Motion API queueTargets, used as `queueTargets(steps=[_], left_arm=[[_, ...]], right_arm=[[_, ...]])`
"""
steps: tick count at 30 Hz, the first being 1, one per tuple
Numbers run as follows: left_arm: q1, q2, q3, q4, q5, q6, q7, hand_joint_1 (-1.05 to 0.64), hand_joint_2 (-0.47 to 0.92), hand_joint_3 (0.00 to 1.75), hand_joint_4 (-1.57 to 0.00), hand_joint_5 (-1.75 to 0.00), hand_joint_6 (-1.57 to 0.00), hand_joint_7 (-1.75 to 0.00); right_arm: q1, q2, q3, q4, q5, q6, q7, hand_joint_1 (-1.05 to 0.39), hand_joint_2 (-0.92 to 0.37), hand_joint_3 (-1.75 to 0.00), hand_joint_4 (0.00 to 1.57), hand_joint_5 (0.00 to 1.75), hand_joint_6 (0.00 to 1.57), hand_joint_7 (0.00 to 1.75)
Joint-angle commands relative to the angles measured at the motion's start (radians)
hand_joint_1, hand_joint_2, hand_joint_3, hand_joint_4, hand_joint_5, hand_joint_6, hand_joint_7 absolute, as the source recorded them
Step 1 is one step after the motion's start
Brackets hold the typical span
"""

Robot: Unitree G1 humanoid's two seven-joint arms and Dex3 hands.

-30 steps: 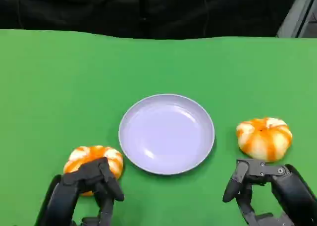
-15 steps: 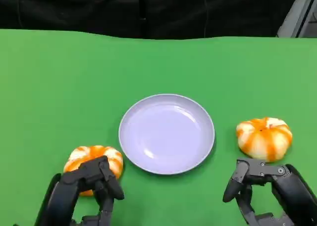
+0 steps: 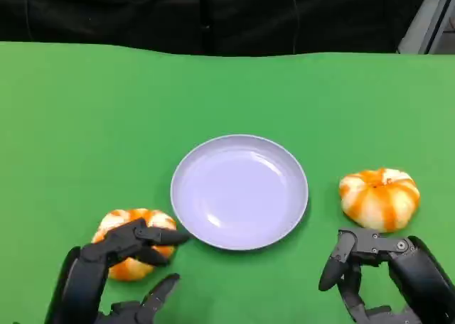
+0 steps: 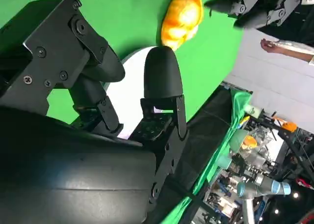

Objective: Grasp the bread from the table and place it into the plate.

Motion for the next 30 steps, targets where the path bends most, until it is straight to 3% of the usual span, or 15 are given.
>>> queueTargets(steps=[1,6,13,22,30], left_arm=[[-0.009,0.019,0.021,-0.008,0.152,0.021,0.104,-0.27,0.84,0.12,-0.54,-0.54,-0.61,-0.01],[-0.015,0.043,0.016,-0.026,0.358,0.115,0.2,-0.4,0.85,0.05,-0.37,-0.44,-0.45,0.0],[-0.027,0.097,-0.05,-0.089,0.586,0.361,0.153,-0.45,0.87,0.02,-0.21,-0.35,-0.16,0.0],[-0.116,0.122,-0.172,-0.081,0.779,0.618,0.047,-0.5,0.87,0.0,-0.23,-0.36,-0.21,-0.02],[-0.24,0.116,-0.272,0.013,0.832,0.759,-0.002,-0.51,0.9,0.01,-0.27,-0.37,-0.25,-0.03]], right_arm=[[0.008,-0.006,-0.004,-0.01,-0.003,0.003,-0.012,0.08,-0.25,-1.49,0.85,1.74,0.83,1.31],[0.01,-0.006,-0.001,-0.014,-0.008,0.006,-0.015,0.07,-0.25,-1.49,0.84,1.75,0.83,1.31],[0.004,0.0,0.007,-0.011,-0.023,0.015,-0.022,0.06,-0.26,-1.47,0.84,1.75,0.82,1.3],[0.003,0.004,0.014,-0.017,-0.035,0.02,-0.031,0.06,-0.27,-1.46,0.84,1.75,0.83,1.29],[0.005,-0.002,0.011,-0.021,-0.04,0.021,-0.034,0.06,-0.25,-1.47,0.85,1.74,0.83,1.29]])
